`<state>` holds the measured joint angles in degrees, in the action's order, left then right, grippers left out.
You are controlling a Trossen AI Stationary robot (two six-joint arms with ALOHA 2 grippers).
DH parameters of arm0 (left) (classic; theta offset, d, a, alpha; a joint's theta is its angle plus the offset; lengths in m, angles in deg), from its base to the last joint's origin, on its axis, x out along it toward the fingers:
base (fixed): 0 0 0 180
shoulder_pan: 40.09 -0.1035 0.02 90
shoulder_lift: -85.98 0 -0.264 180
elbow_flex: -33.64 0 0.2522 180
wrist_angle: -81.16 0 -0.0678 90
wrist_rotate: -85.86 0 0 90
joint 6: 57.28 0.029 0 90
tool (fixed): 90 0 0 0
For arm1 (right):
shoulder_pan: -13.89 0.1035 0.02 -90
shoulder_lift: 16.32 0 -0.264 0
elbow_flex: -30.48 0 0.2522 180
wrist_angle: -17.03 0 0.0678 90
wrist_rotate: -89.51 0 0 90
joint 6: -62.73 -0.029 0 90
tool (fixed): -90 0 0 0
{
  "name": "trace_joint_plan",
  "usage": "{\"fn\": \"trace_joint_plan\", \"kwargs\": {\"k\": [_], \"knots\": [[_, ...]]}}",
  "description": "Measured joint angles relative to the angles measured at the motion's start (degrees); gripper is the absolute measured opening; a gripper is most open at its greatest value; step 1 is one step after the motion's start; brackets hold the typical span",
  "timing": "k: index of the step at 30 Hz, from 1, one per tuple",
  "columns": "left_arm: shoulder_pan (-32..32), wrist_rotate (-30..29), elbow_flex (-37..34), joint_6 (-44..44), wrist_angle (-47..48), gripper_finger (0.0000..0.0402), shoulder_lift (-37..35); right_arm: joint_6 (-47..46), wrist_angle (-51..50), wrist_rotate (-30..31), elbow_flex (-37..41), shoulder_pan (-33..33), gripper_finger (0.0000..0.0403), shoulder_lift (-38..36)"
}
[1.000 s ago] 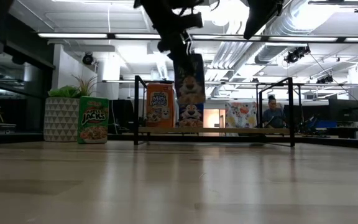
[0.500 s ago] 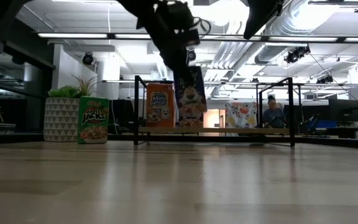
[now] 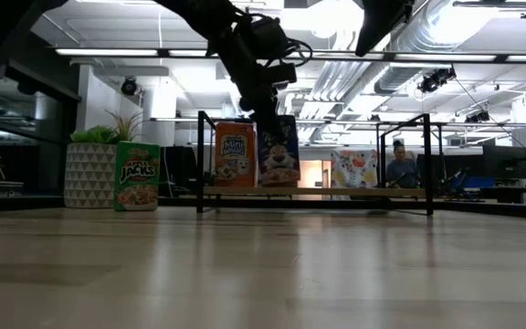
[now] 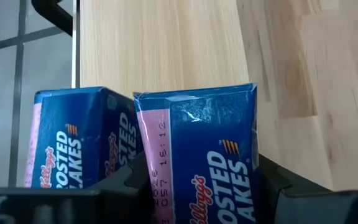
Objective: Stack cereal on shelf
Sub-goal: Put the blue cereal box on the shelf aligned with the other blue cereal box
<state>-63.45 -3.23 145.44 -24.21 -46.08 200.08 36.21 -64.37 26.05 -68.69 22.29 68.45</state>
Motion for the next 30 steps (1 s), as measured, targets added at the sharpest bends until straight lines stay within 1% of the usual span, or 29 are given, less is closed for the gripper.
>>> {"fn": "trace_joint_plan", "kwargs": {"k": [11, 17, 22, 26, 30], "knots": [[-0.25, 0.11, 0.0, -0.43, 0.21, 0.018, 0.0, 0.0, 0.71, 0.02, 0.0, 0.01, 0.0, 0.0], [-0.25, 1.54, 0.0, -0.45, 0.12, 0.0202, 0.0, 0.0, 1.09, 0.04, 0.0, 0.02, 0.0, 0.0], [-0.23, 1.53, 0.0, -0.39, 0.12, 0.022, 0.0, 0.0, 1.14, 0.04, 0.0, 0.0, 0.0, 0.0], [-0.23, 1.47, -0.01, 0.22, 0.09, 0.0227, 0.0, 0.0, 1.14, 0.05, 0.0, 0.0, 0.0, 0.0], [-0.21, -0.14, -0.02, 0.77, 0.03, 0.0228, -0.73, 0.0, 1.19, 0.07, 0.0, 0.0, 0.0, 0.0]]}}
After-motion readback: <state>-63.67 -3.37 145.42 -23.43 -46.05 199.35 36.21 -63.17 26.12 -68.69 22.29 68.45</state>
